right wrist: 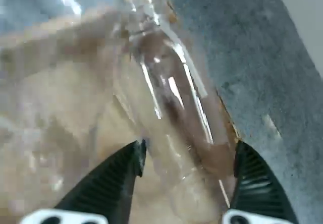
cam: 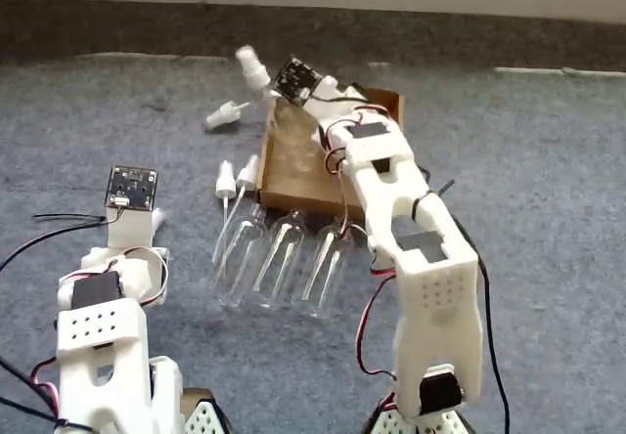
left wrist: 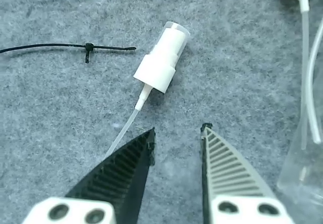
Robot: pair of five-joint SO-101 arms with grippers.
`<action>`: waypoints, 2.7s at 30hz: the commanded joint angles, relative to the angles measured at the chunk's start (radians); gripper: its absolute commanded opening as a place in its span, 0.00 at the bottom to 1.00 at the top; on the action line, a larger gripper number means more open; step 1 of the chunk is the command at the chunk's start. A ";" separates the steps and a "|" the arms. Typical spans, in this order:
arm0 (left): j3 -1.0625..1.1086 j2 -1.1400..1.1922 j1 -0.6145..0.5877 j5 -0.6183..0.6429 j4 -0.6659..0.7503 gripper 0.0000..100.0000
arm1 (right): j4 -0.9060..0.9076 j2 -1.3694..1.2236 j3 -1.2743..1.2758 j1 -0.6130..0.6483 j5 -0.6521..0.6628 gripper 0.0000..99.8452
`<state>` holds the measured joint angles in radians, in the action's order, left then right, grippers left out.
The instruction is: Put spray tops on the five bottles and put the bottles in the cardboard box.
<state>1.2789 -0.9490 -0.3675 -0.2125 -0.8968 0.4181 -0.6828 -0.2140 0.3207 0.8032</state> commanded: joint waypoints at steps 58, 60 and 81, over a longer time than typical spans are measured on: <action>-0.002 -0.005 0.015 -0.009 0.014 0.15 | 0.792 0.159 -0.619 0.302 -0.437 0.03; -0.002 -0.005 0.015 -0.008 0.014 0.15 | 0.832 0.173 -0.618 0.309 -0.543 0.03; -0.002 -0.005 0.015 -0.008 0.014 0.15 | 1.053 0.171 -0.608 0.476 -0.753 0.18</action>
<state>1.2789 -0.9490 -0.3675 -0.2125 -0.8968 1.4661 -0.5800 -0.7679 0.8025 0.0744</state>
